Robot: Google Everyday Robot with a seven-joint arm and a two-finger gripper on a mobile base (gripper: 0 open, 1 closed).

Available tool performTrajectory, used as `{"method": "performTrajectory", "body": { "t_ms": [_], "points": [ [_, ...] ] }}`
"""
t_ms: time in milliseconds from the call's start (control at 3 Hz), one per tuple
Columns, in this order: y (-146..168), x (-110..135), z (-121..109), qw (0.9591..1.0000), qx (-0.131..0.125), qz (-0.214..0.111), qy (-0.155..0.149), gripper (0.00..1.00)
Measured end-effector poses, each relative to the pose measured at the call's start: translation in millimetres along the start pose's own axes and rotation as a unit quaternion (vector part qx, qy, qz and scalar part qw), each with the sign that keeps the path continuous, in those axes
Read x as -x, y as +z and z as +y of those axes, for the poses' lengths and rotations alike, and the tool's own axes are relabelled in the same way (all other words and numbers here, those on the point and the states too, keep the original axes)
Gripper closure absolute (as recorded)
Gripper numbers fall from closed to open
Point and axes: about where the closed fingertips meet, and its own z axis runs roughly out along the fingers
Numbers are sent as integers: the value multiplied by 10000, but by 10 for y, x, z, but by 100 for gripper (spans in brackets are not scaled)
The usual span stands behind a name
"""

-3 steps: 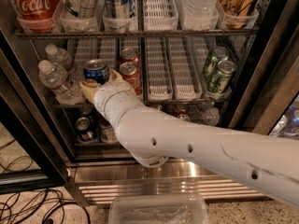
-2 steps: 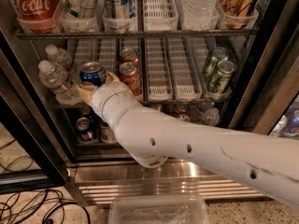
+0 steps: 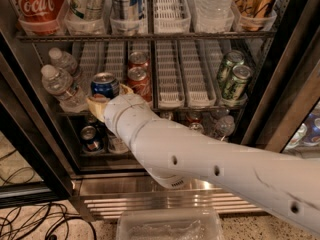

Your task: Pick pepsi can from middle shelf of fridge

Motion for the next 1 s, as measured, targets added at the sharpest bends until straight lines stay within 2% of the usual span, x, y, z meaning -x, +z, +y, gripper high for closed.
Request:
{"method": "performTrajectory", "body": {
  "t_ms": [333, 667, 1000],
  "points": [
    [-256, -139, -17, 9978, 357, 274, 491, 100],
    [-444, -270, 42, 9916, 842, 525, 824, 100],
    [-613, -344, 118, 9829, 1330, 707, 1055, 100]
  ]
}}
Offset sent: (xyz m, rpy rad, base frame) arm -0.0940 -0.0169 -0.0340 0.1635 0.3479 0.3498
